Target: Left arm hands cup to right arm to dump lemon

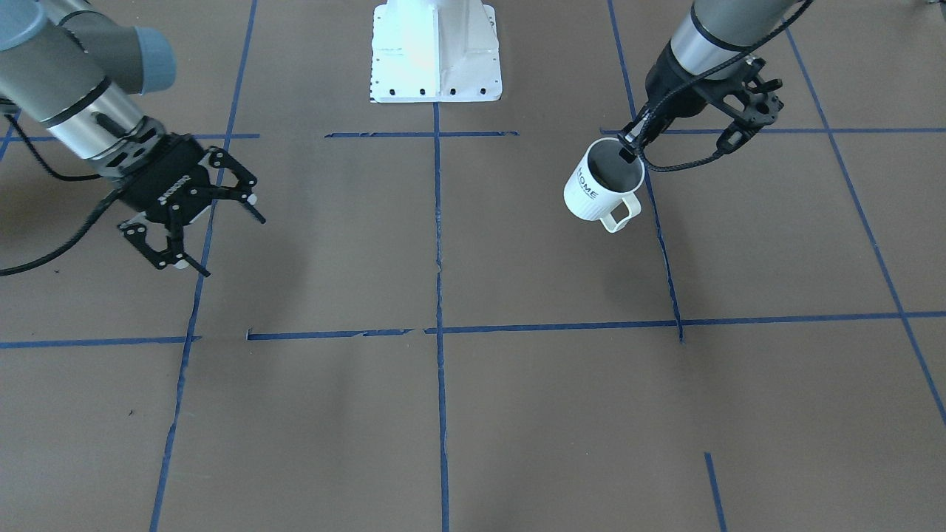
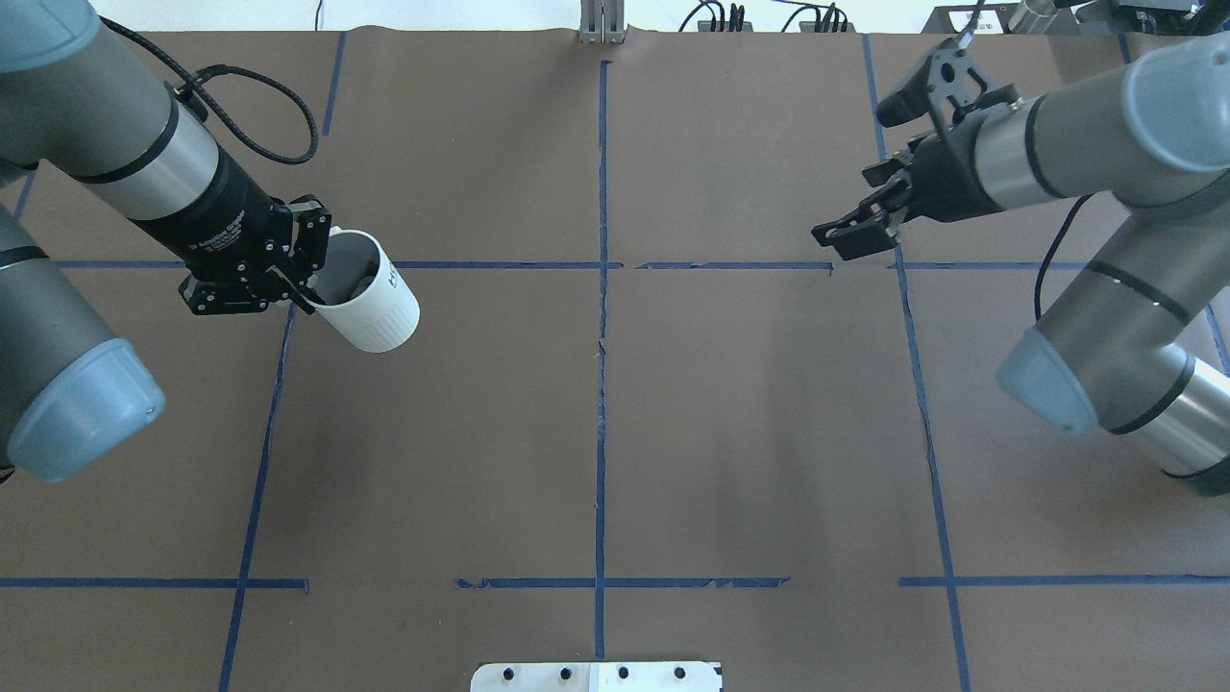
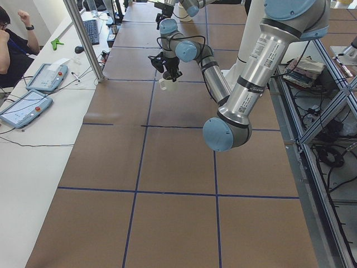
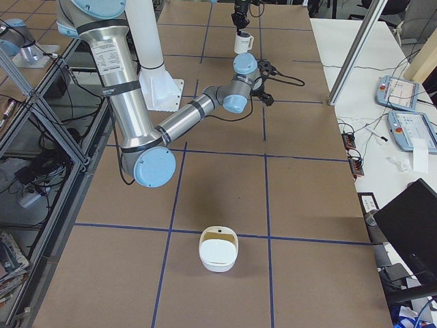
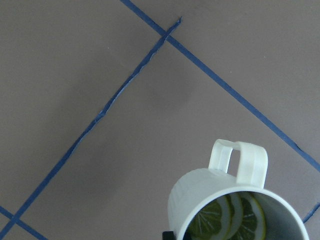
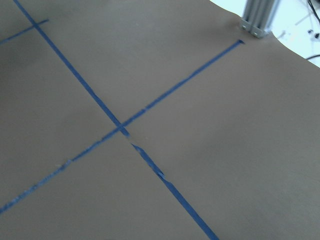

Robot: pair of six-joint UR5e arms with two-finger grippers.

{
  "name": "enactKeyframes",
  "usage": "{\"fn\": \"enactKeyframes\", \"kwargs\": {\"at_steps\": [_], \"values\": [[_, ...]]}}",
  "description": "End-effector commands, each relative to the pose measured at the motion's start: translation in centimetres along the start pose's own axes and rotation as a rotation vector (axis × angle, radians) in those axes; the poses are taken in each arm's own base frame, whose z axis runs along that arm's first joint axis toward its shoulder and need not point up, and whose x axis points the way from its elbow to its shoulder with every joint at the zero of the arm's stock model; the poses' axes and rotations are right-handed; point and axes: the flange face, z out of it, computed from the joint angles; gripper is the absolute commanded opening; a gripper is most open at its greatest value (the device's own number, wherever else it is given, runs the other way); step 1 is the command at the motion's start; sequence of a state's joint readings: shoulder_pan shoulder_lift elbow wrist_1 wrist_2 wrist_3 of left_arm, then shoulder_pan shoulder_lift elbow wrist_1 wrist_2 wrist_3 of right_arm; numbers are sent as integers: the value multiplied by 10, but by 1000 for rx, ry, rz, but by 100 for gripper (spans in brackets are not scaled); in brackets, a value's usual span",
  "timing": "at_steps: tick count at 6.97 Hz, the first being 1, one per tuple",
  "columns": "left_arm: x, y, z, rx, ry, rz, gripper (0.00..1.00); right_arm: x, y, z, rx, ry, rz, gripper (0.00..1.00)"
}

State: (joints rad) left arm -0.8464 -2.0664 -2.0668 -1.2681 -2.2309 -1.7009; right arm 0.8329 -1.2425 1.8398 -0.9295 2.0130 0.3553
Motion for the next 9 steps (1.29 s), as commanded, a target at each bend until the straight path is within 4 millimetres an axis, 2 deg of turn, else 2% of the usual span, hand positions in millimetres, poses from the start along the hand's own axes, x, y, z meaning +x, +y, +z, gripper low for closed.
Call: {"fn": "enactKeyframes", "kwargs": {"at_steps": [1,2,4,5,6,7,8,9], "values": [[29,21,5,-18,5,-85,0,-69,-13,18,182,-34,27,100],[42,29,10,-23,1,-128,0,-97,-19,24,262,-37,38,100],[62,46,14,-35,0,-202,0,-158,-16,46,366,9,35,100],[71,48,14,-36,1,-229,0,-186,-16,52,395,20,37,100],[90,56,17,-27,2,-238,0,-213,-8,61,413,45,38,100],[97,67,21,-27,2,-251,0,-230,0,66,418,68,8,100],[103,76,14,-36,15,-272,0,-242,5,70,412,71,-26,100],[106,87,14,-48,16,-269,0,-246,6,71,416,75,-24,100]]}}
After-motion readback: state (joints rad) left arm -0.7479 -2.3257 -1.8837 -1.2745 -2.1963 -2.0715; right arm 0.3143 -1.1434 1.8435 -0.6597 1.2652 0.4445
